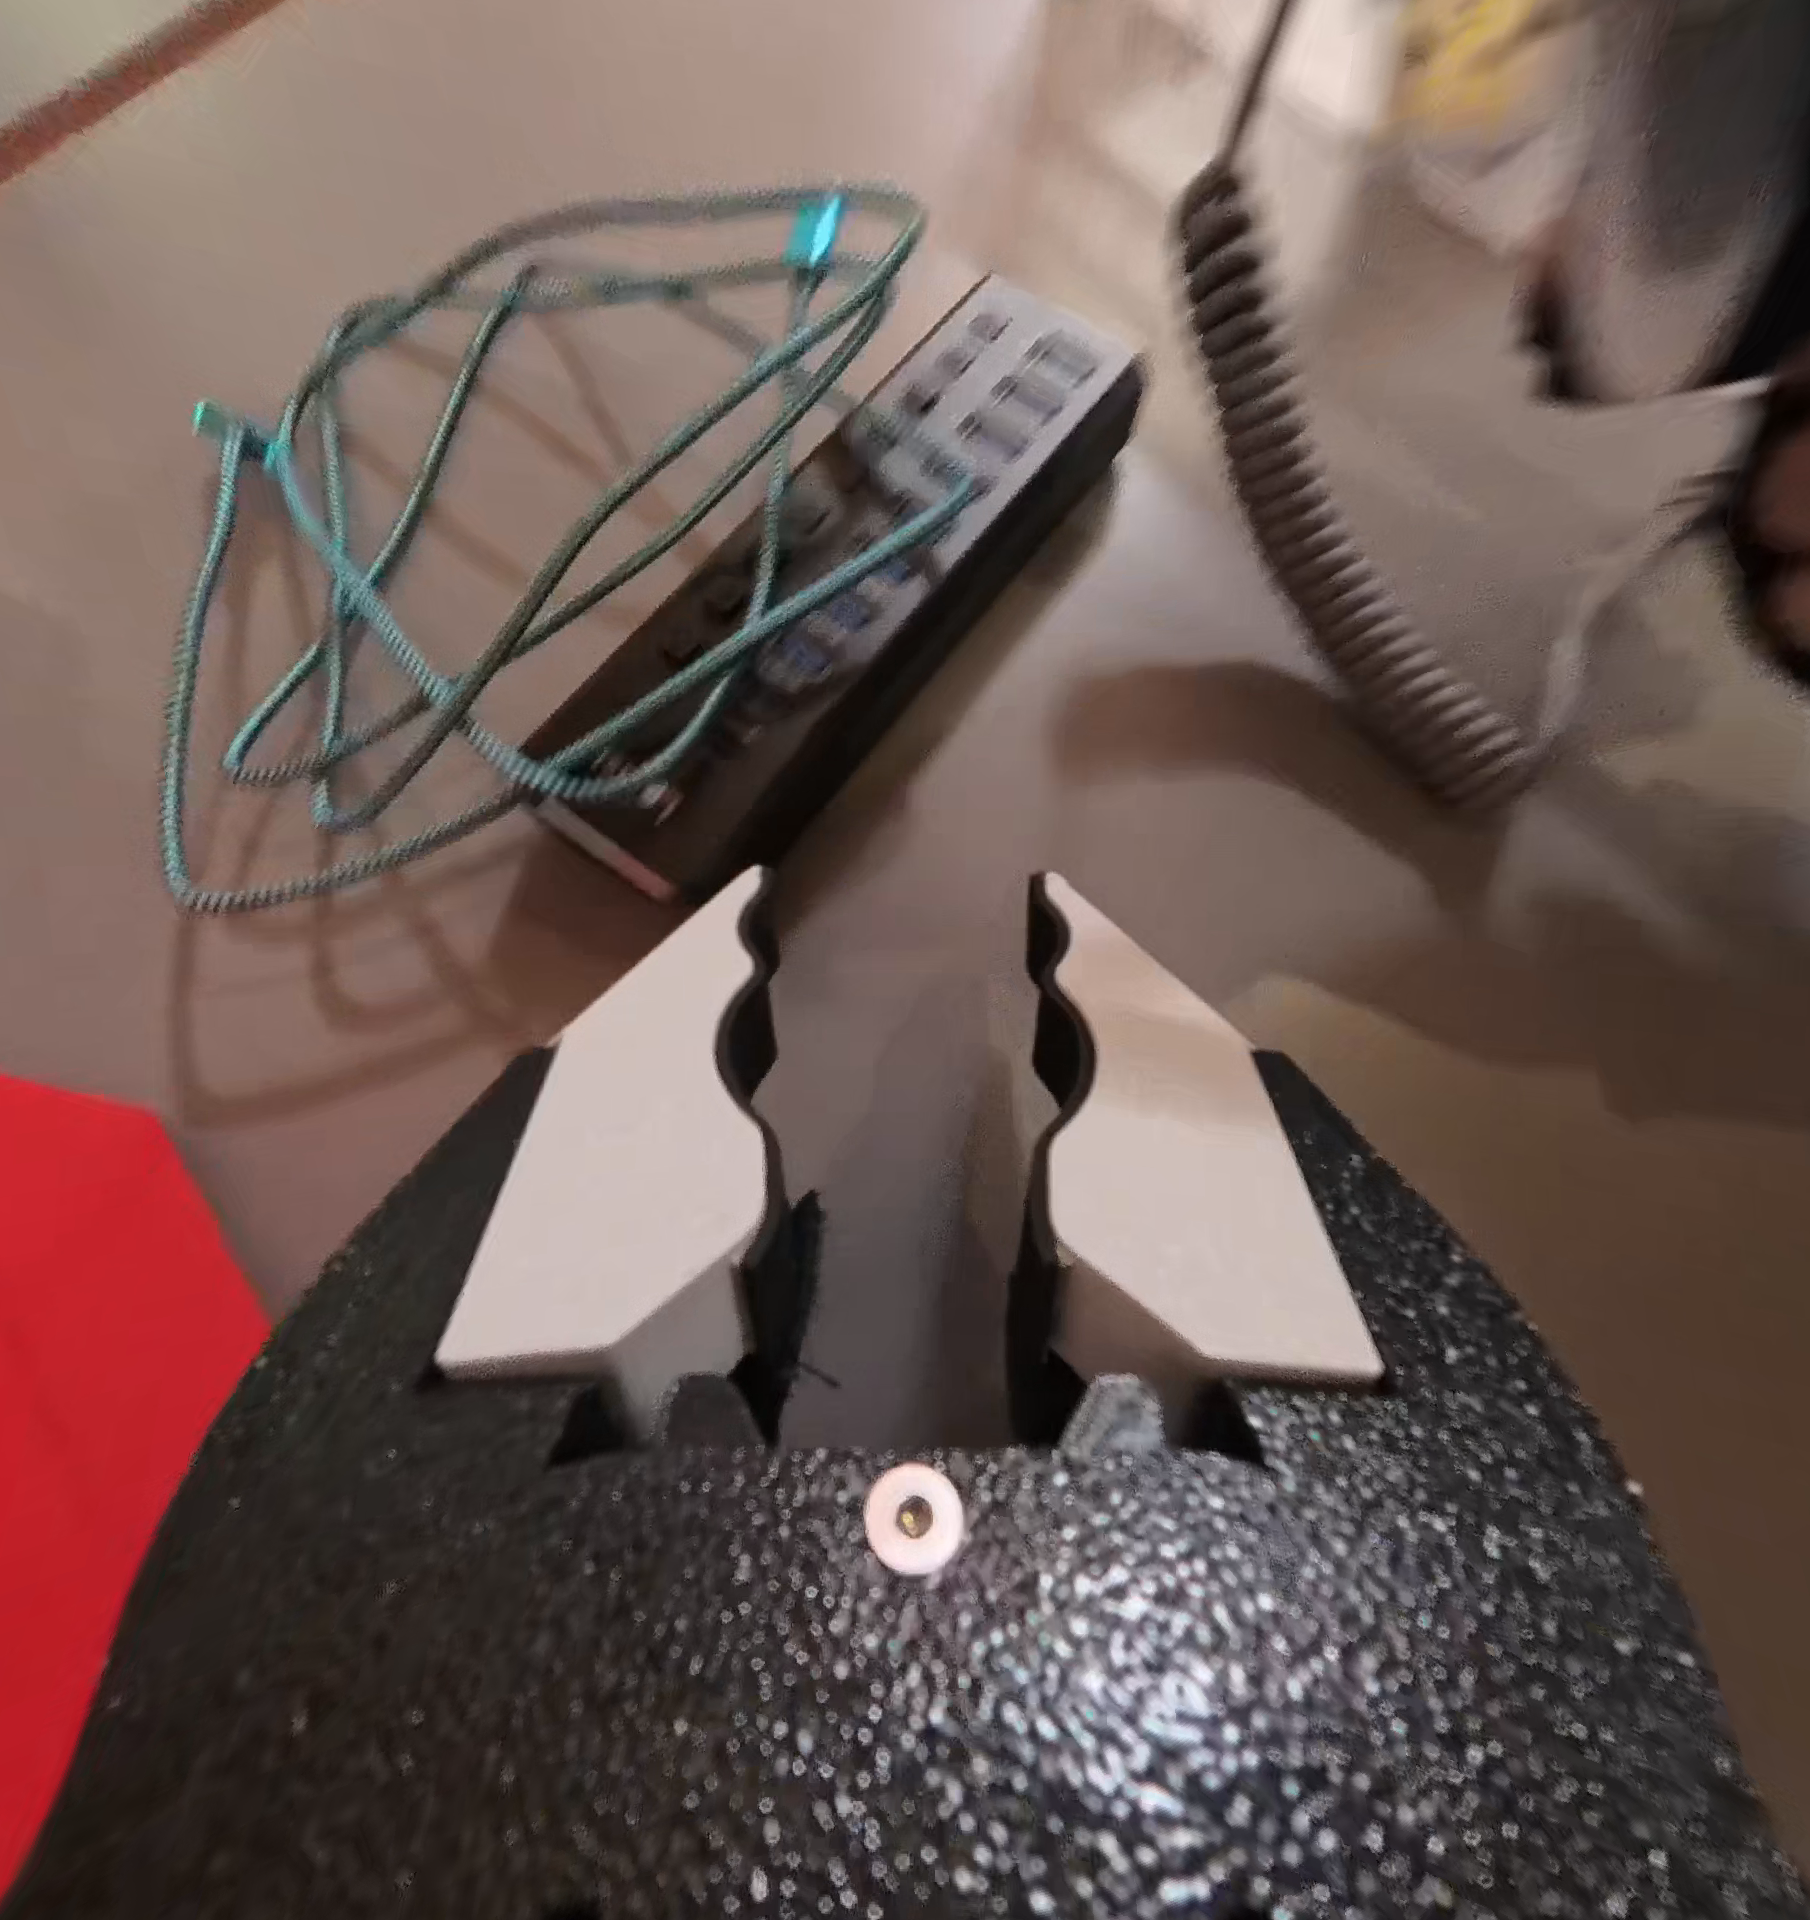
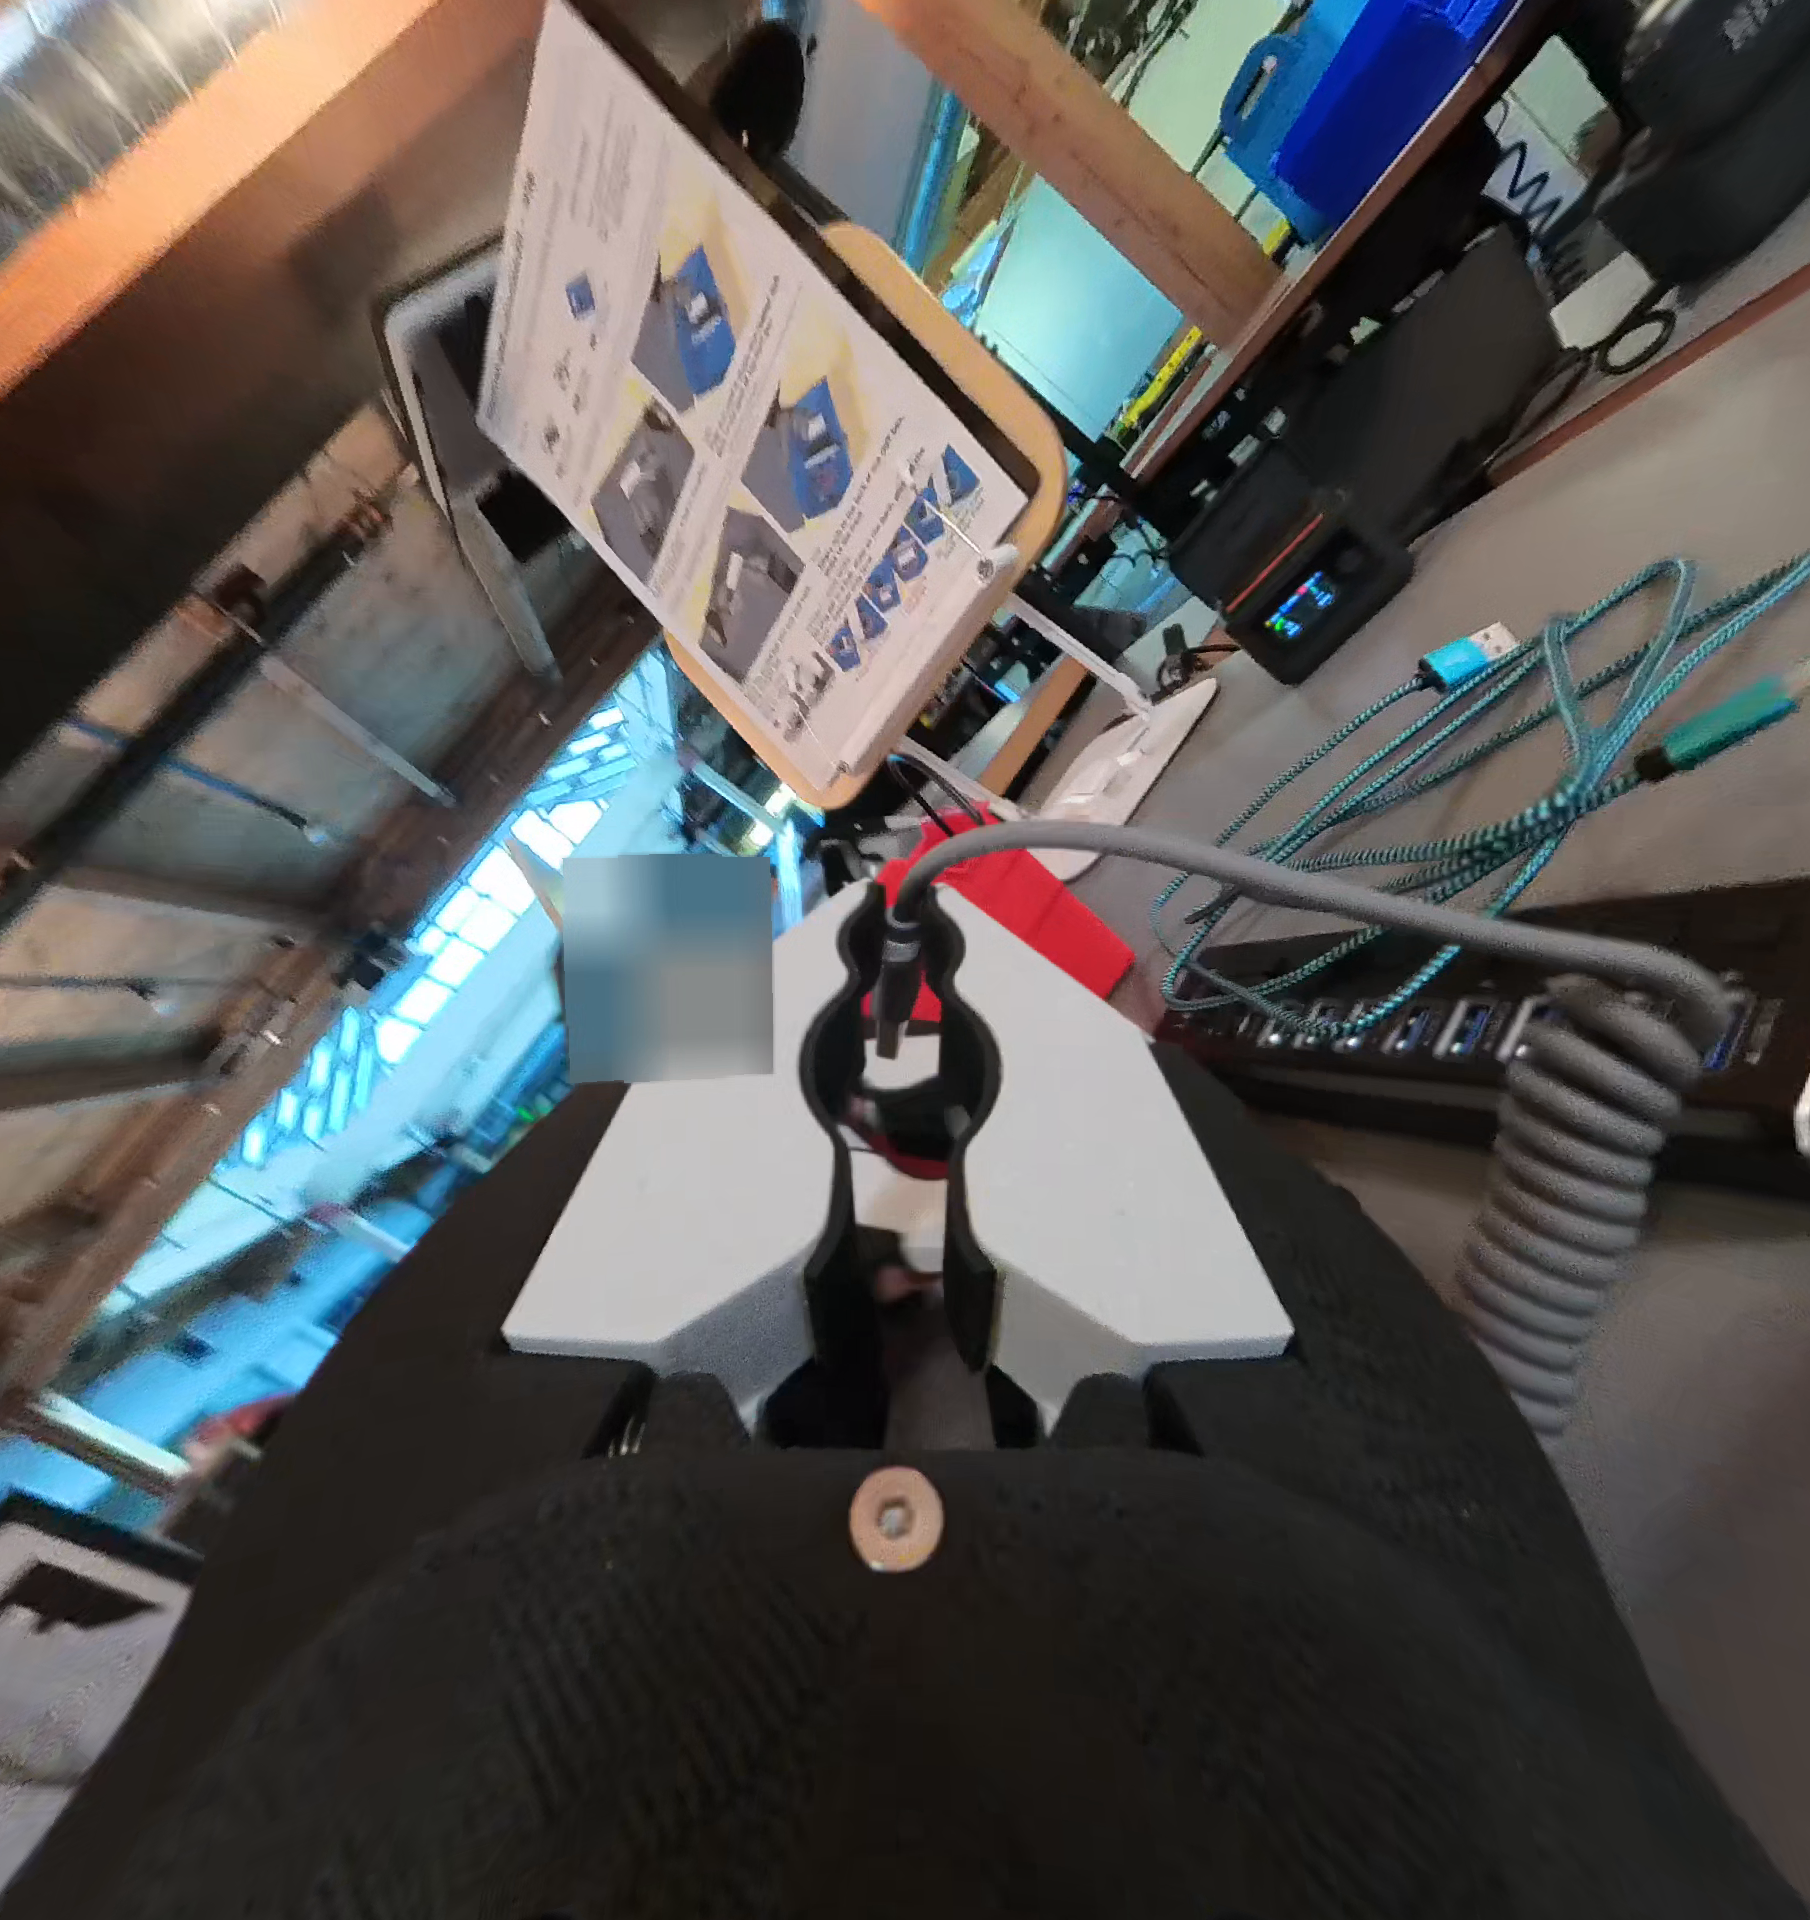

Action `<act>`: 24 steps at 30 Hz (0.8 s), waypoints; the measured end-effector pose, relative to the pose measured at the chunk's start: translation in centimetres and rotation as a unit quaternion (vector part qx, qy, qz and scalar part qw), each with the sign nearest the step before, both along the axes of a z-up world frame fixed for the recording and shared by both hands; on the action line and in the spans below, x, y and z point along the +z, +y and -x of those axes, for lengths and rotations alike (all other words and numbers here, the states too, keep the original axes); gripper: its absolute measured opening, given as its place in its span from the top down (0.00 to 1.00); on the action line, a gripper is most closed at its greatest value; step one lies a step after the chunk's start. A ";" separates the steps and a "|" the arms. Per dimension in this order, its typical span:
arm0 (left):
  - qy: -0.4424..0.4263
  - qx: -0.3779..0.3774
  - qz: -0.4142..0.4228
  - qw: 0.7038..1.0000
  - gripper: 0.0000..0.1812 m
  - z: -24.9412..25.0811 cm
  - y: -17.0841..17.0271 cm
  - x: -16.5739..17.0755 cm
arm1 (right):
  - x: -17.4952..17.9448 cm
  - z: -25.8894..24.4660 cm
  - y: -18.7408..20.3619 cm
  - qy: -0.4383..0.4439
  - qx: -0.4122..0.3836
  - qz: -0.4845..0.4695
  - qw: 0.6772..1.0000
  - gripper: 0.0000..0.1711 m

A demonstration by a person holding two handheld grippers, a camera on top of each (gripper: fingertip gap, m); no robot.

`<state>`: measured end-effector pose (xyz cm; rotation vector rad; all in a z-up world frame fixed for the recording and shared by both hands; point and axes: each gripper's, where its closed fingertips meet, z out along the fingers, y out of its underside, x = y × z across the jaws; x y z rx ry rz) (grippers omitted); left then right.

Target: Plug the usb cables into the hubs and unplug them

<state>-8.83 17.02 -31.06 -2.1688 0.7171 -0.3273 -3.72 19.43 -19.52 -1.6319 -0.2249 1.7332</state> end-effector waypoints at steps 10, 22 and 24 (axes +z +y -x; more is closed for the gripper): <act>-0.315 -0.159 -0.091 0.931 0.82 -6.2 -3.5 10.0 | 0.3 1.3 -3.8 0.001 0.154 -0.164 0.974 0.97; -0.017 -0.106 -0.310 0.945 0.99 -4.2 -2.0 9.6 | -0.2 0.8 -3.3 -0.043 0.046 -0.123 0.990 0.83; 0.160 -0.072 -0.392 0.903 0.99 -3.3 -1.4 9.5 | -1.2 0.7 -2.9 -0.051 0.023 -0.056 0.997 0.83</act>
